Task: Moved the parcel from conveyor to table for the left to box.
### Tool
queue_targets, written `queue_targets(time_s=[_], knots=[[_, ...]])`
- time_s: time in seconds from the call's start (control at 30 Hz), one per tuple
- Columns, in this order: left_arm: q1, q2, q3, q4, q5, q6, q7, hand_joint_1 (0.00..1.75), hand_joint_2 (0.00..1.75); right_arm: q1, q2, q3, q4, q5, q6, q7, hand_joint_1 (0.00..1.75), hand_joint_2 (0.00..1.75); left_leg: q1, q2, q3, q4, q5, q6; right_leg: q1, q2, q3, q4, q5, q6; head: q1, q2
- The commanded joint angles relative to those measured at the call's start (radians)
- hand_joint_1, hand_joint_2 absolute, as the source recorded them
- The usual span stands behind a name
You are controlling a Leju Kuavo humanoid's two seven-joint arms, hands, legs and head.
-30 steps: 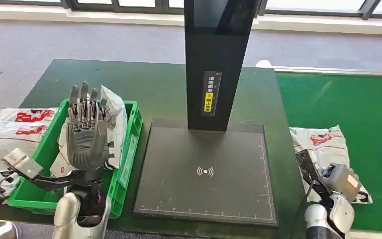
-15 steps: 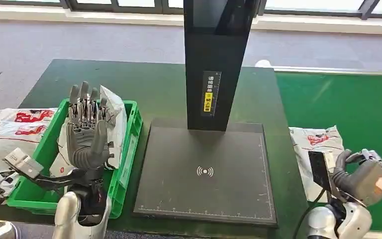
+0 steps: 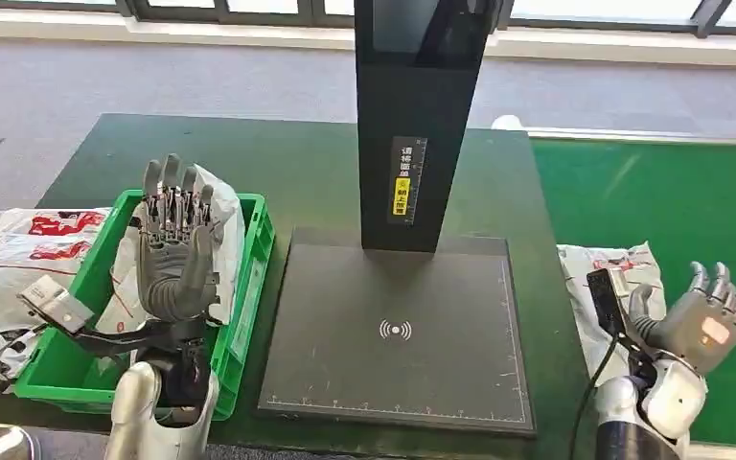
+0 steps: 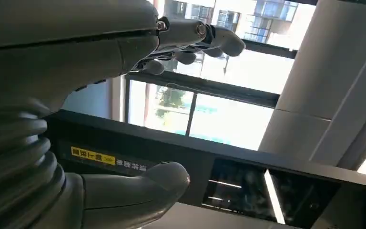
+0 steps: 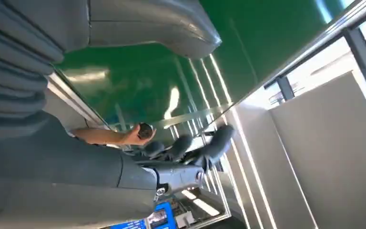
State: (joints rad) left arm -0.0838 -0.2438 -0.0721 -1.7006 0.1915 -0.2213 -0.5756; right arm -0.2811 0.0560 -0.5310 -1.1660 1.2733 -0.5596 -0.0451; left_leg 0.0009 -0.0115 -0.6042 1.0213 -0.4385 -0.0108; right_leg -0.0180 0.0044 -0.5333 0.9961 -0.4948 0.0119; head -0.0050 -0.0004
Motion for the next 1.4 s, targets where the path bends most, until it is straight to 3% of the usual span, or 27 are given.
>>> queue_targets(time_s=[0.03, 0.17, 0.3, 0.37, 0.43, 0.5, 0.6, 1.07, 1.1, 1.27, 1.3, 1.33, 1.4], knots=[[-0.046, 0.024, -0.009, 0.069, 0.012, -0.013, 0.006, 0.00, 1.75, -0.155, -0.095, -0.071, 0.361, -0.059, -0.005, -0.086, 0.00, 0.00, 0.000, 0.001, 0.003, -0.004, 0.001, -0.001, 0.000, 0.000, 0.003, -0.004, 0.001, -0.001, 0.000, 0.000], [-0.049, 0.022, -0.011, 0.074, 0.016, -0.021, 0.013, 0.00, 1.75, -0.155, -0.106, -0.089, 0.391, -0.100, -0.050, -0.109, 0.00, 0.00, 0.001, -0.001, 0.002, -0.002, 0.000, 0.000, 0.001, -0.002, 0.002, -0.002, 0.000, -0.001, 0.000, 0.000], [-0.051, 0.024, -0.014, 0.082, 0.017, -0.025, 0.013, 0.00, 1.75, -0.175, -0.130, -0.096, 0.465, -0.120, -0.010, -0.115, 0.00, 0.00, 0.000, 0.000, 0.002, -0.001, 0.000, 0.000, 0.000, -0.001, 0.002, -0.002, 0.000, -0.001, 0.000, 0.000], [-0.055, 0.026, -0.014, 0.087, 0.018, -0.028, 0.013, 0.00, 1.75, -0.199, -0.151, -0.091, 0.537, -0.104, 0.047, -0.076, 0.00, 0.00, 0.000, 0.000, 0.001, -0.001, 0.000, 0.000, 0.001, -0.001, 0.002, -0.002, 0.000, -0.001, 0.000, 0.000], [-0.066, 0.025, -0.010, 0.097, 0.019, -0.038, 0.013, 0.00, 1.75, -0.241, -0.189, -0.077, 0.658, -0.063, 0.220, 0.062, 0.00, 0.00, 0.000, 0.000, 0.001, -0.001, 0.000, 0.000, 0.000, 0.000, 0.001, -0.001, 0.000, -0.001, 0.000, 0.000], [-0.070, 0.020, -0.003, 0.099, 0.017, -0.038, 0.013, 0.00, 1.75, -0.263, -0.202, -0.068, 0.708, -0.044, 0.271, 0.087, 0.00, 0.00, 0.000, 0.001, 0.002, -0.002, 0.001, 0.000, 0.000, 0.000, 0.002, -0.003, 0.001, -0.001, 0.000, 0.000], [-0.072, 0.017, -0.001, 0.096, 0.012, -0.036, 0.019, 0.00, 1.75, -0.272, -0.214, -0.065, 0.736, -0.027, 0.277, 0.133, 0.00, 0.00, 0.000, 0.000, 0.001, -0.001, 0.001, 0.000, 0.000, -0.001, 0.001, -0.001, 0.001, -0.001, 0.000, 0.000], [-0.066, 0.026, -0.009, 0.102, 0.007, -0.027, 0.020, 0.00, 1.75, -0.277, -0.218, -0.076, 0.744, -0.031, 0.293, 0.141, 0.00, 0.00, -0.001, 0.001, 0.002, -0.002, 0.001, 0.000, 0.000, 0.000, 0.002, -0.002, 0.001, -0.001, 0.000, 0.000], [-0.062, 0.027, -0.009, 0.102, 0.008, -0.025, 0.018, 0.00, 1.75, -0.279, -0.218, -0.078, 0.747, -0.033, 0.298, 0.140, 0.00, 1.75, 0.000, 0.001, 0.001, -0.001, 0.000, 0.000, 0.000, 0.000, 0.001, -0.001, 0.000, -0.001, 0.000, 0.000], [-0.063, 0.030, -0.019, 0.110, 0.007, -0.018, 0.009, 0.00, 1.75, -0.282, -0.227, -0.080, 0.786, -0.046, 0.412, 0.134, 0.00, 1.75, -0.001, 0.001, 0.002, -0.002, 0.000, 0.000, 0.000, 0.000, 0.002, -0.002, 0.001, -0.001, 0.000, 0.000], [-0.067, 0.034, -0.021, 0.114, 0.008, -0.013, 0.007, 0.00, 1.75, -0.275, -0.223, -0.084, 0.779, -0.057, 0.429, 0.115, 0.52, 1.75, 0.000, 0.001, 0.003, -0.003, 0.001, 0.000, 0.000, 0.000, 0.003, -0.003, 0.001, -0.001, 0.000, 0.000], [-0.066, 0.035, -0.021, 0.113, 0.008, -0.010, 0.005, 0.00, 1.75, -0.272, -0.220, -0.087, 0.775, -0.063, 0.429, 0.105, 1.75, 1.75, 0.000, 0.001, 0.002, -0.002, 0.000, 0.000, 0.000, 0.000, 0.002, -0.002, 0.001, -0.001, 0.000, 0.000], [-0.061, 0.040, -0.020, 0.109, 0.008, -0.009, 0.005, 0.00, 1.75, -0.274, -0.214, -0.089, 0.775, -0.070, 0.441, 0.096, 1.75, 1.75, 0.000, 0.001, 0.002, -0.002, 0.000, 0.000, 0.000, 0.000, 0.002, -0.002, 0.001, -0.001, 0.000, 0.000]])
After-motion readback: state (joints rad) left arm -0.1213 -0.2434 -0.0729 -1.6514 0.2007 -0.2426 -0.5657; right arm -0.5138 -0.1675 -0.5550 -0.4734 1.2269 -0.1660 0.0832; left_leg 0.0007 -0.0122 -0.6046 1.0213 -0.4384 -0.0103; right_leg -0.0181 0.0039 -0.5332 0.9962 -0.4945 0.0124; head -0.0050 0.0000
